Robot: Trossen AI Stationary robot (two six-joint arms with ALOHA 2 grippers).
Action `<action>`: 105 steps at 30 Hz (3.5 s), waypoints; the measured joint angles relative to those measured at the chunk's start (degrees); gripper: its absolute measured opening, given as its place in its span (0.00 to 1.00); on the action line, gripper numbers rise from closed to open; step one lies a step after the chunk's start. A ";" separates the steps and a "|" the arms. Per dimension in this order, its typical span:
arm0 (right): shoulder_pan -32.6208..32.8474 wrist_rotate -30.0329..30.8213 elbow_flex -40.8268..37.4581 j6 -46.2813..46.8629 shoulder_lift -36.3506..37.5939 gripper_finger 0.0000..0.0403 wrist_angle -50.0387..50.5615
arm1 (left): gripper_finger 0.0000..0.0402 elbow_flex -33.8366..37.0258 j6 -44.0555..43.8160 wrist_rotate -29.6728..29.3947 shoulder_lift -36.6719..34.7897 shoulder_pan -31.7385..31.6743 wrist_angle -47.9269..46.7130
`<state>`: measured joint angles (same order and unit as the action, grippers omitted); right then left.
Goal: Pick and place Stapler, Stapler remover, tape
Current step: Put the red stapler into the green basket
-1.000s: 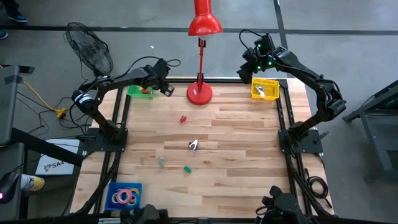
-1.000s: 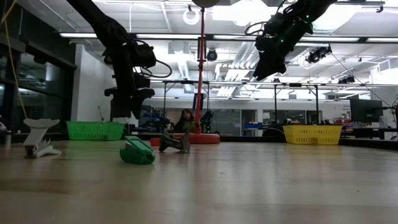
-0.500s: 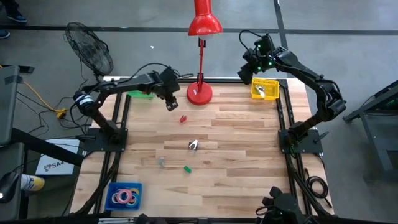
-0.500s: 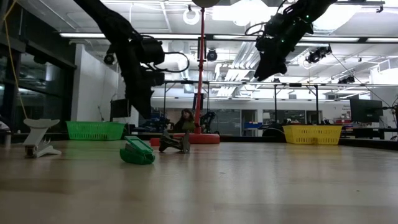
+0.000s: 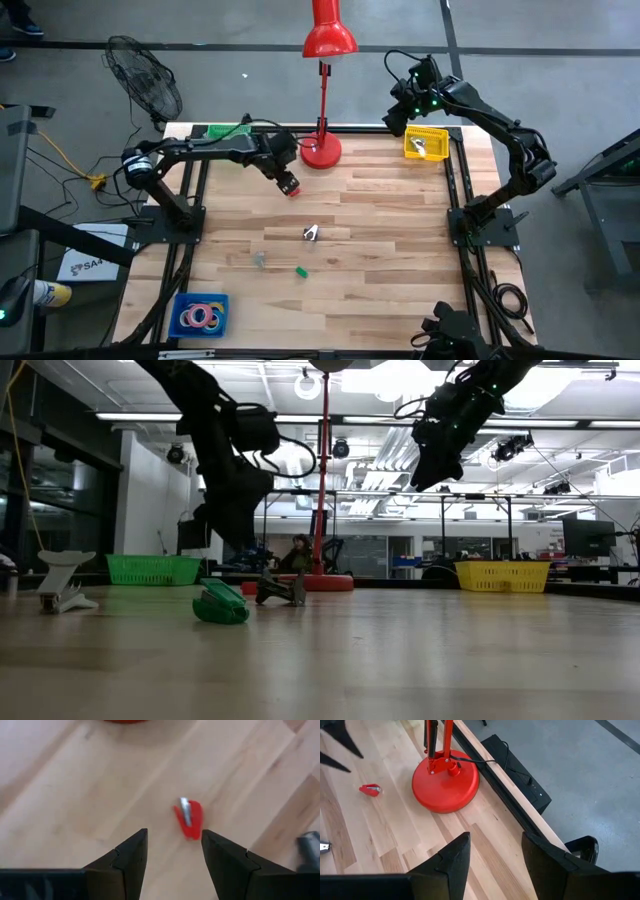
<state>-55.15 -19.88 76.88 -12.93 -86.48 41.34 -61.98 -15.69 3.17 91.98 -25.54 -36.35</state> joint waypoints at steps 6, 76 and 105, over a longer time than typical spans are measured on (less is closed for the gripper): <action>0.00 0.00 0.00 -0.05 0.00 0.42 0.01 | 0.47 0.05 -7.89 -1.69 1.66 3.89 0.06; 0.06 0.46 0.02 1.36 0.00 0.42 1.95 | 0.21 0.17 -5.20 -2.24 6.92 -0.50 1.71; 0.05 2.74 0.02 1.36 0.00 0.42 -2.70 | 0.19 0.17 -1.02 -19.60 -3.47 -24.96 -9.13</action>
<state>-55.10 -17.14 76.90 -11.57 -86.48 38.65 -61.80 -16.71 -16.43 88.51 -50.51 -45.48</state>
